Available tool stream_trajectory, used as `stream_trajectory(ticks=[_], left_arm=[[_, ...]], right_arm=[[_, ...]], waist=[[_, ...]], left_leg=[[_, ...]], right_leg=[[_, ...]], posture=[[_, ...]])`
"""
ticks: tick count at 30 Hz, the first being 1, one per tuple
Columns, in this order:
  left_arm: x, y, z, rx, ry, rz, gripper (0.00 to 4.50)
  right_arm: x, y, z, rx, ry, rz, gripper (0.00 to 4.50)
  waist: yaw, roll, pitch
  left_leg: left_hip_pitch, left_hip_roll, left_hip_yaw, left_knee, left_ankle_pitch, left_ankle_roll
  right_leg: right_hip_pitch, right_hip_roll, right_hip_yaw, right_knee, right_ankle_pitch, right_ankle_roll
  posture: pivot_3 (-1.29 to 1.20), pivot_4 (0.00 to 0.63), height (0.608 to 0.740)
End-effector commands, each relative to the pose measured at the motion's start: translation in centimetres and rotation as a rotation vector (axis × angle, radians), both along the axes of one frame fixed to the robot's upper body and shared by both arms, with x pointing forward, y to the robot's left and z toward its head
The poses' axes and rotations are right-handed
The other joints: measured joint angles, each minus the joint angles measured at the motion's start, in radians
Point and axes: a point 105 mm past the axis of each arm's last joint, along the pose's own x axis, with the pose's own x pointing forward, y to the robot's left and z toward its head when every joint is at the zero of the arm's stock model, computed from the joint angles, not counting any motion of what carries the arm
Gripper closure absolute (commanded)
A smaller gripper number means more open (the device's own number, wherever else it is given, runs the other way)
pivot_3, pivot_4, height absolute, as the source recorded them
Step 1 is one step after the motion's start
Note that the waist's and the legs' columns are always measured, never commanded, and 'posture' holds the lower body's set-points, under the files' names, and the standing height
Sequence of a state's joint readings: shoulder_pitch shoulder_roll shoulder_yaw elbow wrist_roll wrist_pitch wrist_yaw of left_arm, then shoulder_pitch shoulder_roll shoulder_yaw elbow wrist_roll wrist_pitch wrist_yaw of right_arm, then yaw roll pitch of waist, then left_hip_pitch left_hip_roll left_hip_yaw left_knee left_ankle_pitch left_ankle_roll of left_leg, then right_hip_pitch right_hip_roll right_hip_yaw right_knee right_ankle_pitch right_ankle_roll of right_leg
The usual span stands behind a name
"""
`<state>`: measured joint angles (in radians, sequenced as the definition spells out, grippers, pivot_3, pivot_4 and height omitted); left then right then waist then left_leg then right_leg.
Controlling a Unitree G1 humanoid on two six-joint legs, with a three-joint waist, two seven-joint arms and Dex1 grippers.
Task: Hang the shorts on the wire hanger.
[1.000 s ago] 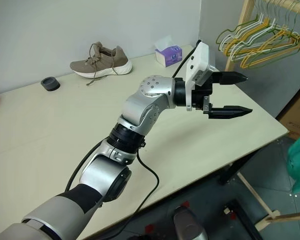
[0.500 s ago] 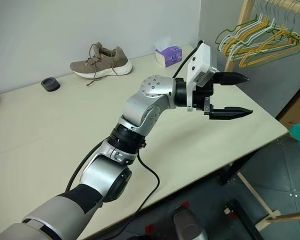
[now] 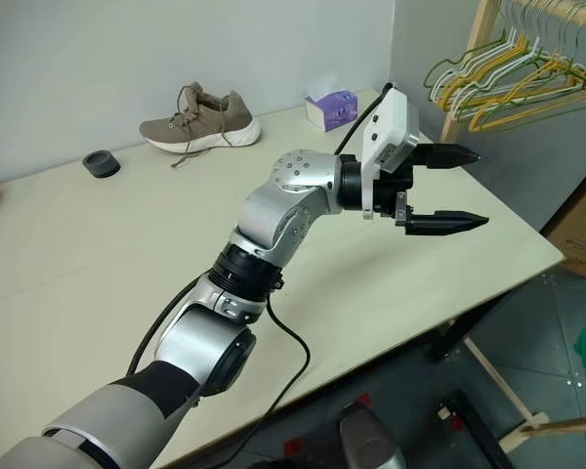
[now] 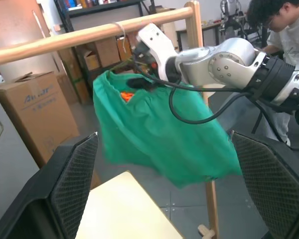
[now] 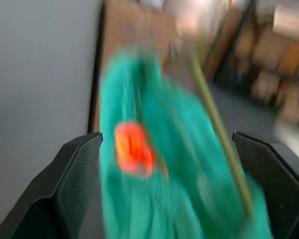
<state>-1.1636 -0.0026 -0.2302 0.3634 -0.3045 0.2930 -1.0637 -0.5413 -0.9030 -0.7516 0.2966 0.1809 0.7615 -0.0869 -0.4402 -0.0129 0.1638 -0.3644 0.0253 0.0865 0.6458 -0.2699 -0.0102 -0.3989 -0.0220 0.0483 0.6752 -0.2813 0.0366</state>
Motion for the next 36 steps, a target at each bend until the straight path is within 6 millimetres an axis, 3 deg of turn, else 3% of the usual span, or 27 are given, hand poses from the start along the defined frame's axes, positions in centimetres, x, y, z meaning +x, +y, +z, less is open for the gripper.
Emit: stream_trajectory(ticks=[1,3,6,8,10,12,16,19,21,24,26,30,36], left_arm=[[-0.8,-0.1,0.8,-0.011,-0.050,-0.023,0.00],[-0.8,-0.1,0.7,-0.011,-0.050,-0.021,0.00],[-0.6,0.1,0.7,-0.010,-0.049,-0.009,0.00],[-0.3,0.3,0.6,-0.009,-0.048,0.006,0.00],[0.6,1.0,0.2,-0.009,-0.045,0.063,0.00],[1.7,1.8,-0.2,-0.009,-0.039,0.130,0.00],[4.4,5.0,-2.4,0.034,-0.072,0.334,0.00],[6.8,8.8,-4.0,0.030,-0.019,0.555,0.00],[8.5,13.7,-5.4,-0.001,0.034,0.807,0.00],[9.2,21.3,-7.0,-0.078,0.077,1.196,0.00],[8.4,25.0,-8.2,-0.092,0.101,1.379,0.00],[5.9,28.7,-11.4,-0.054,0.107,1.574,0.00],[3.3,30.8,-15.2,-0.112,0.270,1.693,0.00]], right_arm=[[-0.9,0.6,3.4,-0.048,-0.119,-0.007,0.05],[-0.8,1.3,4.7,-0.147,-0.131,0.008,0.05],[0.0,4.6,8.2,-0.483,-0.126,0.116,0.05],[0.6,6.6,9.0,-0.610,-0.130,0.180,0.05],[1.5,10.2,10.2,-0.791,-0.164,0.290,0.05],[2.7,14.3,10.2,-0.865,-0.227,0.469,0.05],[5.0,21.9,7.3,-0.836,-0.241,0.863,0.05],[5.9,26.4,3.9,-0.750,-0.201,1.095,0.05],[6.3,29.7,0.4,-0.630,-0.163,1.277,0.05],[6.3,33.8,-3.3,-0.516,-0.162,1.432,0.05],[6.5,35.6,-5.4,-0.436,-0.145,1.494,0.05],[8.2,36.9,-7.3,-0.283,-0.166,1.436,0.05],[9.9,38.6,-10.8,-0.119,-0.125,1.399,0.05]], waist=[[-0.001,0.000,0.000],[-0.001,0.000,0.000],[0.000,0.001,0.000],[-0.001,0.001,0.000],[-0.002,0.000,0.000],[-0.008,0.001,-0.001],[-0.011,-0.001,-0.002],[-0.006,-0.003,-0.004],[0.001,-0.003,-0.004],[0.005,-0.008,-0.008],[0.026,-0.009,-0.009],[0.108,-0.016,-0.015],[0.253,-0.032,-0.026]], left_leg=[[0.000,0.000,0.000,0.000,0.000,0.000],[0.000,0.000,0.000,0.000,0.000,0.000],[0.000,0.000,0.000,0.000,0.000,0.000],[0.000,0.000,0.000,0.000,0.000,0.000],[0.000,0.000,0.000,0.000,0.000,0.000],[0.001,0.000,-0.001,0.000,0.000,0.000],[0.001,0.002,-0.002,0.000,0.000,0.000],[0.001,0.002,-0.002,0.000,0.000,-0.001],[0.001,0.002,-0.003,0.001,0.000,-0.001],[0.001,0.005,-0.004,0.001,0.000,-0.001],[0.001,0.005,-0.006,0.002,0.000,-0.001],[-0.001,0.004,-0.007,0.004,0.000,-0.001],[-0.002,0.004,-0.007,0.004,-0.002,0.003]], right_leg=[[0.000,0.000,0.000,0.000,0.000,0.000],[0.000,0.000,0.000,0.000,0.000,0.000],[0.000,0.000,0.000,0.000,0.000,0.000],[0.000,0.000,0.000,0.000,0.000,0.000],[0.000,0.000,0.000,0.000,0.000,0.000],[0.000,0.001,0.000,0.000,0.000,0.000],[0.000,0.002,-0.001,0.001,0.000,0.000],[0.001,0.001,-0.002,0.002,0.000,0.000],[0.000,0.000,-0.003,0.003,0.000,0.000],[0.000,-0.002,-0.004,0.005,0.001,-0.001],[-0.002,-0.003,-0.006,0.006,0.003,-0.004],[-0.004,-0.004,-0.007,0.007,0.005,-0.006],[-0.006,-0.006,-0.009,0.007,0.007,-0.007]], posture=[[-0.41,0.103,0.740],[-0.41,0.103,0.740],[-0.41,0.103,0.740],[-0.41,0.102,0.740],[-0.40,0.100,0.740],[-0.40,0.098,0.740],[-0.38,0.097,0.740],[-0.36,0.095,0.740],[-0.33,0.094,0.740],[-0.27,0.093,0.740],[-0.21,0.090,0.740],[-0.13,0.083,0.740],[-0.07,0.078,0.740]])
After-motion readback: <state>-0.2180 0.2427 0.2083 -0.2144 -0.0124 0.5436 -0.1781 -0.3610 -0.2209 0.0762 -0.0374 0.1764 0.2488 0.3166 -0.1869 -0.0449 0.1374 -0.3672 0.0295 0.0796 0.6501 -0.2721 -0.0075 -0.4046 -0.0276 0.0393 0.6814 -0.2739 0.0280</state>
